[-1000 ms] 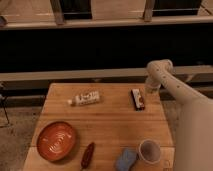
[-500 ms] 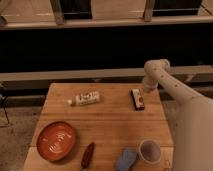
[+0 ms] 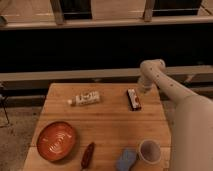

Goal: Push the eraser across the table

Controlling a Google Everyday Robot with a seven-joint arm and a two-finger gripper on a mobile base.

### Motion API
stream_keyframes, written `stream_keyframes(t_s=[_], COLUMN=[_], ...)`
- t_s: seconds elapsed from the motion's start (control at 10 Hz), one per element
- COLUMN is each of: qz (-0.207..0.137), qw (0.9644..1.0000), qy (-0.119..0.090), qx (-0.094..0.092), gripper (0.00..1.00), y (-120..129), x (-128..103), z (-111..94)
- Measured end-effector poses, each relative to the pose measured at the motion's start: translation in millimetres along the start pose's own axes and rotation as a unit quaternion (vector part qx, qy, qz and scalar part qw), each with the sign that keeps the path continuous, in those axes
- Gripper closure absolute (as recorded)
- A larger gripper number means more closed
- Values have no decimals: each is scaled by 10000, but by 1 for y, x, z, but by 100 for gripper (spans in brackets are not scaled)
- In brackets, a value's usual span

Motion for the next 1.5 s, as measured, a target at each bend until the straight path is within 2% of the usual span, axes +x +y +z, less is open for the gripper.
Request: stream_keyframes(t_s=[0.4,0.7,1.0,1.5], qz=[-296,-589,-905,-1438], qw=[9995,9981,9955,9885], qy=[-101,-197,-297,-460], qx=[-37,2,5,-5], gripper=[99,99,99,99], y=[-3,-6,-7,-4], x=[-24,-47,-69,-104], z=[3,2,3,5])
